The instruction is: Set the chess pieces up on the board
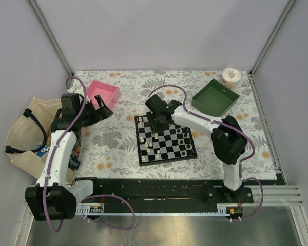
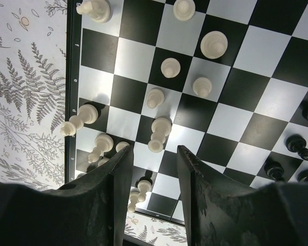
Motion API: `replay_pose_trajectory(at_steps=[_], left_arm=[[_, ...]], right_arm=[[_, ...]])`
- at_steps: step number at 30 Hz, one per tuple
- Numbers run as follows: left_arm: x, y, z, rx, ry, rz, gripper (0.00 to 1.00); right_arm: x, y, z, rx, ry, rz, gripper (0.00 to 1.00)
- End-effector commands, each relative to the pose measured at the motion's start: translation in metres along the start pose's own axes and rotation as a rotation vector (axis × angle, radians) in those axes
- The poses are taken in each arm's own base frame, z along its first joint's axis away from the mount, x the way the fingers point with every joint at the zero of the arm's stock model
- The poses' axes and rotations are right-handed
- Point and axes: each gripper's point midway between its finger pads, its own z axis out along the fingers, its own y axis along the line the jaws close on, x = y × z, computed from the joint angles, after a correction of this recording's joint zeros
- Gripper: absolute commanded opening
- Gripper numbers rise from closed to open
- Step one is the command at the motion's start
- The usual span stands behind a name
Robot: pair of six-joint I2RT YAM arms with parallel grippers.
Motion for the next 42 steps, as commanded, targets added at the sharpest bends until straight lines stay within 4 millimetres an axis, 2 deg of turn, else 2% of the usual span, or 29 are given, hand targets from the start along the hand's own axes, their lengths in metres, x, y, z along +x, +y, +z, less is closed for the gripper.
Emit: replay_pose_trajectory(at_steps=[1, 4, 10, 13, 24, 33, 42], left_arm=[[-0.01, -0.007, -0.003, 0.031, -0.037, 0.022, 0.99], [-0.01, -0.007, -0.002, 0.031, -0.035, 0.021, 0.99], [-0.01, -0.008, -0.003, 0.034, -0.039, 0.023, 0.99], [-0.011, -0.007, -0.004, 0.033, -0.039, 0.023, 0.99], [-0.011, -0.008, -0.003, 0.034, -0.037, 0.022, 0.99], [-0.011, -0.007, -0.003, 0.031, -0.039, 0.022, 0.99], [-0.011, -0.008, -0.004, 0.036, -0.038, 0.023, 0.99]], right_arm=[[-0.007, 0.013, -0.001, -0.048, -0.019, 0.018, 0.49], [-0.012, 0.012, -0.006, -0.039, -0.048, 0.016, 0.49], [-0.039, 0.003, -0.03, -0.008, -0.146, 0.013, 0.5], [-0.044, 0.0, -0.035, -0.002, -0.164, 0.017, 0.52], [-0.024, 0.015, -0.022, -0.091, -0.101, 0.052, 0.54], [-0.01, 0.016, -0.009, -0.077, -0.045, 0.036, 0.54], [-0.005, 0.009, 0.002, -0.028, -0.013, 0.038, 0.52]])
